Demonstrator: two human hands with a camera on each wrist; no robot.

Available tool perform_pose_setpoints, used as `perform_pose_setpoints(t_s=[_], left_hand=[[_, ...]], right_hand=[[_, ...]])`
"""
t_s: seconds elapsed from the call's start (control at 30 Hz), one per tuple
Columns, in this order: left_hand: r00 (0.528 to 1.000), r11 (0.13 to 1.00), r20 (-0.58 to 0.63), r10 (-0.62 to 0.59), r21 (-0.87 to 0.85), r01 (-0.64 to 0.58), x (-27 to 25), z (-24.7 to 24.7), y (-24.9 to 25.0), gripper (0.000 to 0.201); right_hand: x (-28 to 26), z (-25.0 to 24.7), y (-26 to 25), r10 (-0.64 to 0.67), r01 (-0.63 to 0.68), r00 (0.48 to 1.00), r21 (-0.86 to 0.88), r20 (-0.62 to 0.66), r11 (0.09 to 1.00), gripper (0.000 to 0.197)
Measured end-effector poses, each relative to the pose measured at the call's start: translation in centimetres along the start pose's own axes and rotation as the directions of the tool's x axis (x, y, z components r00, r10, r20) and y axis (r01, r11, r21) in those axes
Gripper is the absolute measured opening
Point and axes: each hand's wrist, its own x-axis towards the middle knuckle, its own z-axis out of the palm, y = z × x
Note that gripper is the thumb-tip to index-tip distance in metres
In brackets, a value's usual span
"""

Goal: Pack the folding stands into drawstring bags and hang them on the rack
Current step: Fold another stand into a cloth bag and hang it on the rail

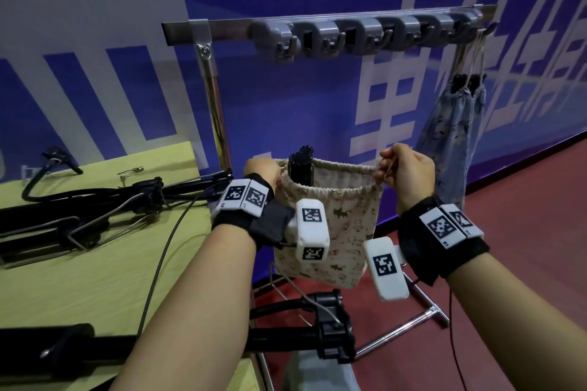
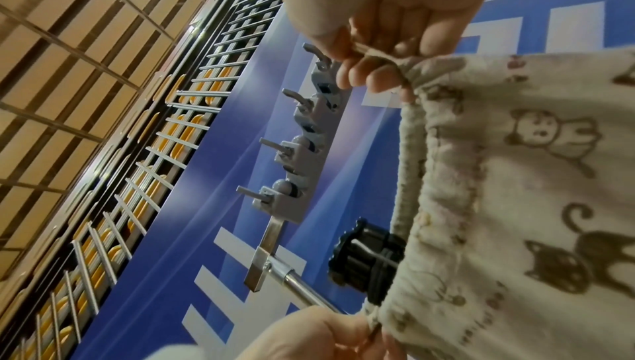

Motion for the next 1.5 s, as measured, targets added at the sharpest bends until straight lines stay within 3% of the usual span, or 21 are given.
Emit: perform_pose_setpoints(t_s=[0.17,0.27,0.33,0.47,0.57,0.67,0.73,0.8,0.9,0.97,1.13,1.2,1.23,1.4,1.5], left_hand=[[0.996,0.98,-0.008,-0.086,-0.181,0.083,-0.4,-0.1,0.6,0.033],[0.987,0.918,0.11,-0.115,-0.368,0.148,-1.5,-0.6,1.0,0.037],[0.986,0.892,0.125,-0.115,-0.423,0.158,-1.7,-0.5,0.9,0.037],[0.993,0.949,0.056,-0.102,-0.292,0.114,-1.8,-0.2,0.8,0.023],[0.998,0.982,0.048,-0.05,-0.179,0.058,-2.4,0.2,1.0,0.019],[0.996,0.979,0.084,-0.008,-0.201,0.025,-2.7,0.8,1.1,0.024],[0.994,0.968,0.108,0.025,-0.251,0.003,-3.0,1.1,1.2,0.015],[0.989,0.958,0.148,0.027,-0.288,0.017,-3.4,1.2,1.4,0.007],[0.979,0.945,0.204,0.017,-0.324,0.051,-3.8,1.4,1.6,0.01],[0.976,0.954,0.219,0.017,-0.294,0.049,-4.0,1.5,1.6,0.009],[0.992,0.988,0.128,-0.008,-0.152,0.027,-3.8,1.8,1.5,0.008],[0.991,0.997,0.131,-0.033,-0.071,0.042,-4.0,2.1,1.4,0.014],[0.988,0.998,0.151,-0.04,-0.041,0.047,-4.1,2.2,1.2,0.008],[0.968,0.996,0.236,-0.082,-0.019,0.089,-4.3,1.9,1.1,0.012],[0.949,0.995,0.307,-0.077,-0.03,0.09,-4.6,2.0,1.1,0.009]], right_hand=[[-0.1,0.0,-0.3,-0.002,0.002,1.0,0.0,0.023,1.0,0.029],[-0.1,-0.1,0.1,0.02,-0.02,1.0,0.035,0.018,0.999,0.029],[-0.2,-0.2,0.5,0.035,-0.035,0.999,0.007,0.005,0.999,0.03],[-0.2,-0.7,1.3,0.065,-0.065,0.998,0.012,-0.027,0.998,0.03],[0.0,-1.1,1.7,0.013,-0.014,1.0,-0.02,-0.005,1.0,0.035],[0.1,-1.3,1.6,-0.077,0.084,0.996,-0.148,0.051,0.985,0.043],[0.2,-1.3,1.4,-0.099,0.114,0.992,-0.221,0.08,0.969,0.045],[0.4,-1.4,1.4,-0.1,0.12,0.992,-0.285,0.082,0.951,0.038],[0.7,-1.5,1.6,-0.075,0.087,0.996,-0.352,0.048,0.932,0.015],[0.7,-1.6,1.7,-0.074,0.078,0.997,-0.366,0.024,0.927,0.018],[0.6,-1.9,2.2,-0.156,0.124,0.988,-0.522,-0.018,0.844,0.029],[0.6,-1.6,2.5,-0.132,0.096,0.991,-0.507,-0.036,0.856,0.031],[0.6,-1.4,2.5,-0.1,0.064,0.994,-0.463,-0.053,0.884,0.03],[0.5,-0.8,1.0,0.104,-0.105,0.994,-0.131,-0.017,0.986,0.031],[0.7,-0.6,-0.4,0.145,-0.137,0.989,-0.144,0.043,0.98,0.026]])
